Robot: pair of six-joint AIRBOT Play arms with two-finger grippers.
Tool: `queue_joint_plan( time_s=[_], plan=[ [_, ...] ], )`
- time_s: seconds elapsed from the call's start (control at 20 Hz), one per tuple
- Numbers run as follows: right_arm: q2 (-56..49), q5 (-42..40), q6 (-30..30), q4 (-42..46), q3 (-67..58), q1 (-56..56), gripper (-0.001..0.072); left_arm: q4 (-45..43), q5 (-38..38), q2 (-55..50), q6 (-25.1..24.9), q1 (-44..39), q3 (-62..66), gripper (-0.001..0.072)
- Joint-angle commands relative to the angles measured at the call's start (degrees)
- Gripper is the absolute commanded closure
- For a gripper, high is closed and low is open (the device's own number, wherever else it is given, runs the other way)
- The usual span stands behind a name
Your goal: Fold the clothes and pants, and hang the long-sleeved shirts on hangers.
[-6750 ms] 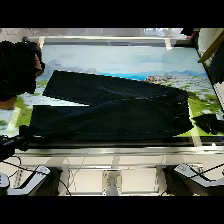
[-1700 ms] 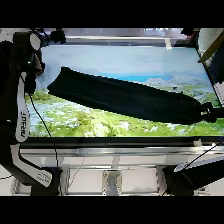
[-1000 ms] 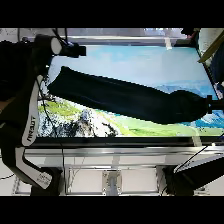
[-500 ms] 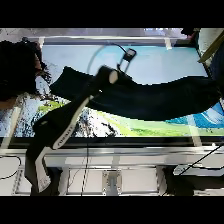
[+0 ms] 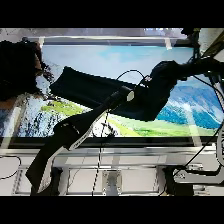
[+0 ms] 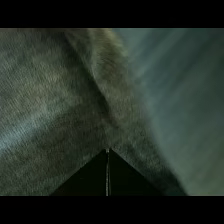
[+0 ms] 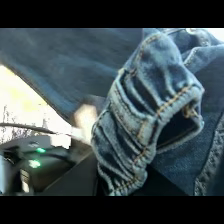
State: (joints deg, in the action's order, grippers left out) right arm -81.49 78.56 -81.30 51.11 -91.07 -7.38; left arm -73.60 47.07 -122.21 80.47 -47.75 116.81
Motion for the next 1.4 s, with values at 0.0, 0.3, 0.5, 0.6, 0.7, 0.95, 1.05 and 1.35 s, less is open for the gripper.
queue_joint_plan(
  time_s=[0.0, 0.3, 0.5, 0.6, 0.7, 0.95, 1.05, 1.35],
  plan=[
    [-2.9, -5.6, -5.2, 1.3, 0.0, 8.0, 0.0650, -2.1, 6.8, 1.1, 1.5, 3.2, 0.1, 0.0692],
    [-9.7, -17.1, -13.3, 1.2, 0.0, 18.4, 0.0648, -5.4, 23.4, 13.5, 1.7, 19.5, 0.1, 0.0692],
    [-15.0, -31.2, -15.3, -3.3, -0.2, 26.2, 0.0213, -5.5, 27.9, 22.1, 1.8, 28.3, 0.0, 0.0692],
    [-16.5, -31.7, -15.2, -3.6, -0.6, 28.2, 0.0213, -5.5, 27.9, 25.4, 1.8, 31.9, 0.0, 0.0692],
    [-16.1, -29.4, -15.1, 0.4, -0.8, 27.4, 0.0213, -5.5, 27.8, 28.1, 1.8, 35.1, 0.0, 0.0692],
    [-13.0, -0.1, -14.2, 29.8, -1.3, 14.1, 0.0212, -5.4, 27.8, 29.9, 1.8, 40.0, -0.7, 0.0692],
    [-12.1, 4.6, -9.3, 28.7, 0.9, 6.8, 0.0212, -5.4, 27.5, 29.7, 1.8, 40.3, -2.3, 0.0692],
    [-13.0, -10.4, 6.2, -3.1, 18.4, -8.0, 0.0012, -5.4, 28.5, 27.5, 1.8, 39.8, -2.7, 0.0692]
  ],
)
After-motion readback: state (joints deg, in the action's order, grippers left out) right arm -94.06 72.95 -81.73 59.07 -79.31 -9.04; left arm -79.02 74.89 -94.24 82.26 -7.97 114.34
